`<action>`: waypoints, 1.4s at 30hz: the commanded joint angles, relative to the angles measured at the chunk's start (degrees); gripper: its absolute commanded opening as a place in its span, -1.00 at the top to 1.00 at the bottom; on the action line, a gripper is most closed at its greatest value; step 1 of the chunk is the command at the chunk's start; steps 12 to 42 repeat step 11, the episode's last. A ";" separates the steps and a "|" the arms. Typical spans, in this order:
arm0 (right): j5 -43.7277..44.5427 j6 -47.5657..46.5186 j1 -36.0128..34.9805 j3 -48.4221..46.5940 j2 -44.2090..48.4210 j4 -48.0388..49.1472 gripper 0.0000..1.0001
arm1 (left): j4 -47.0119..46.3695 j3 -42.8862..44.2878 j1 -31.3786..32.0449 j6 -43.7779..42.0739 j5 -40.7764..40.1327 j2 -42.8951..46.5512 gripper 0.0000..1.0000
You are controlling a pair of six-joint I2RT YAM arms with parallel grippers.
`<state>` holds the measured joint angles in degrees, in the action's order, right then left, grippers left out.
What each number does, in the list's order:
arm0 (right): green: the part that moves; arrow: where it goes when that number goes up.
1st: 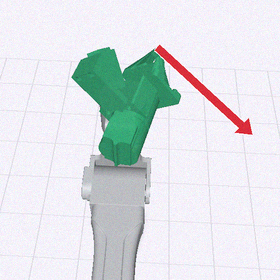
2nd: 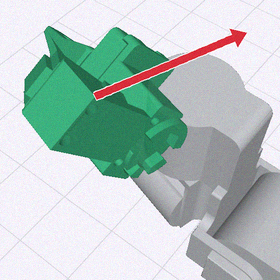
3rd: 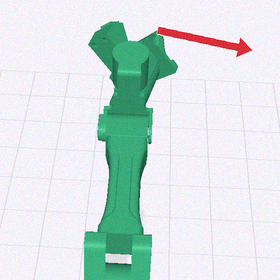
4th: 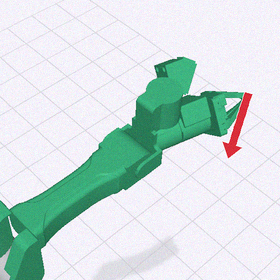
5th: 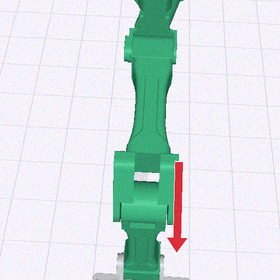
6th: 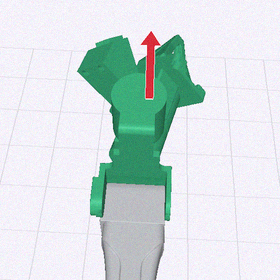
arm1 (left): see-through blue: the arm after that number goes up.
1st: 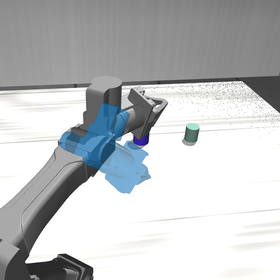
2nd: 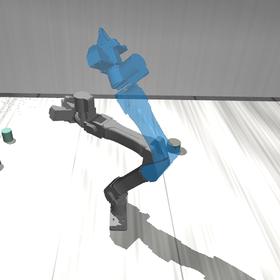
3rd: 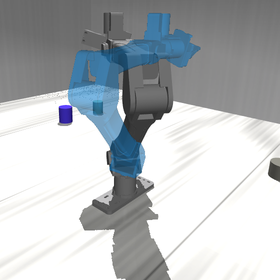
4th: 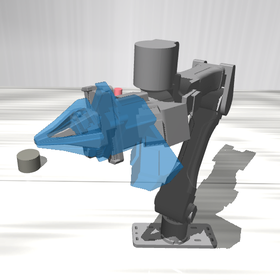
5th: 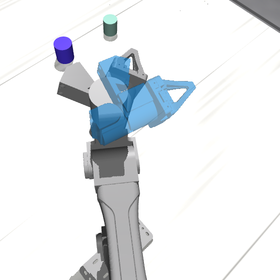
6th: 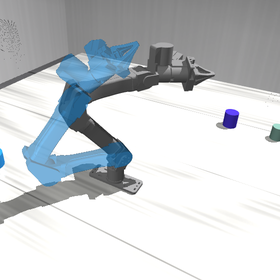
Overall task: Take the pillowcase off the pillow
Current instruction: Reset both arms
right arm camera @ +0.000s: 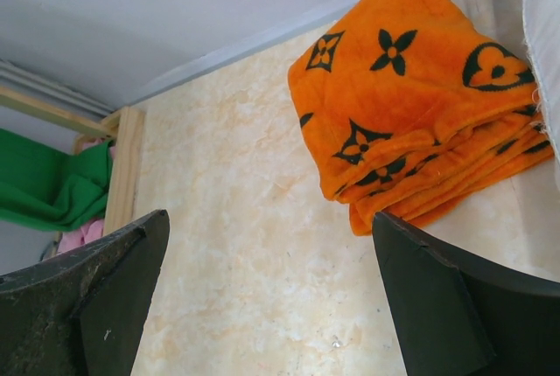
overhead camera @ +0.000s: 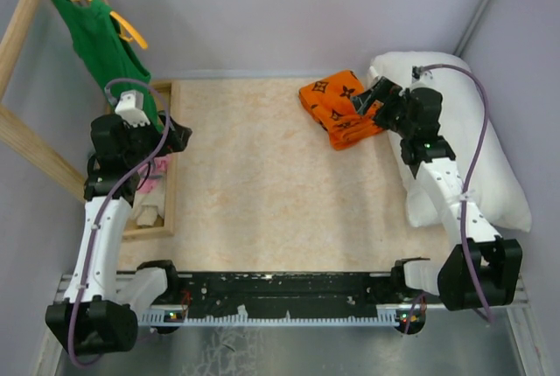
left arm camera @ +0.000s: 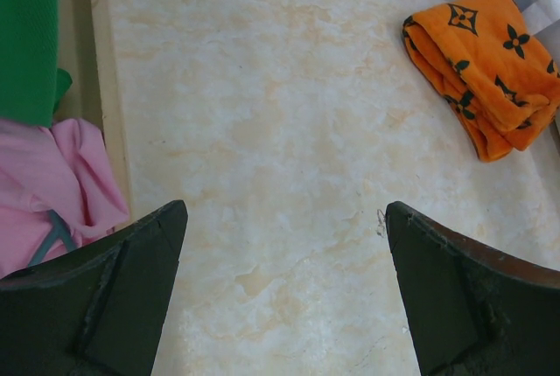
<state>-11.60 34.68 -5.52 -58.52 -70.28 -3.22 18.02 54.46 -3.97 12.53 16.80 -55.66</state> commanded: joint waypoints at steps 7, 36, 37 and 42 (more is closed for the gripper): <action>-2.70 -0.84 -0.55 0.37 3.58 3.26 -0.98 | 0.58 -0.13 -0.45 -4.51 0.90 2.70 -1.00; -4.25 -2.73 -0.55 1.58 5.00 5.02 -0.98 | 0.28 0.74 -0.46 -4.62 2.28 2.44 -1.00; -4.25 -2.73 -0.55 1.58 5.00 5.02 -0.98 | 0.28 0.74 -0.46 -4.62 2.28 2.44 -1.00; -4.25 -2.73 -0.55 1.58 5.00 5.02 -0.98 | 0.28 0.74 -0.46 -4.62 2.28 2.44 -1.00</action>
